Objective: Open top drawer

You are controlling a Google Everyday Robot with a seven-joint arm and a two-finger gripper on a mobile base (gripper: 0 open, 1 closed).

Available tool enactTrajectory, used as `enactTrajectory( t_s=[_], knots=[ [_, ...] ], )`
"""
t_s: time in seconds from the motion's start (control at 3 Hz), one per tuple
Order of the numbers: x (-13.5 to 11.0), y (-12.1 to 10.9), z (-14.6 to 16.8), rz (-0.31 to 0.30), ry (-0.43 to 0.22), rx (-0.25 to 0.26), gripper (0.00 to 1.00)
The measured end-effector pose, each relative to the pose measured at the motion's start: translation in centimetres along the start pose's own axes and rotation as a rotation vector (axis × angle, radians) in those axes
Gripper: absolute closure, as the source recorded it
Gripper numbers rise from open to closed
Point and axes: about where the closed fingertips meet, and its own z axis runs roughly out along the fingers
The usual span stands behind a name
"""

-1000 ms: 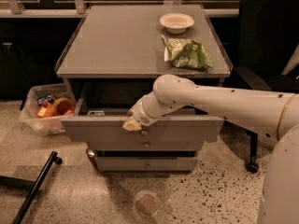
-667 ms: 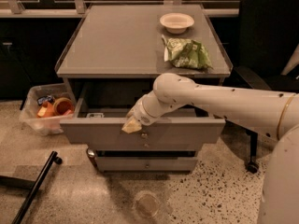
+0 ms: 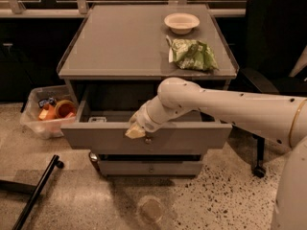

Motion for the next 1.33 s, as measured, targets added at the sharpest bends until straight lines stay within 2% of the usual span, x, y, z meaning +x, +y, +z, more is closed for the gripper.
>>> enactTrajectory(
  t_s=[0.67, 1.0, 1.33],
  knots=[
    [0.5, 0.8, -0.2, 0.004, 0.006, -0.011, 0.35],
    [1.4, 3.0, -1.0, 0.006, 0.013, -0.025, 0.12],
    [1.9, 4.6, -1.7, -0.005, 0.019, -0.029, 0.00]
  ],
)
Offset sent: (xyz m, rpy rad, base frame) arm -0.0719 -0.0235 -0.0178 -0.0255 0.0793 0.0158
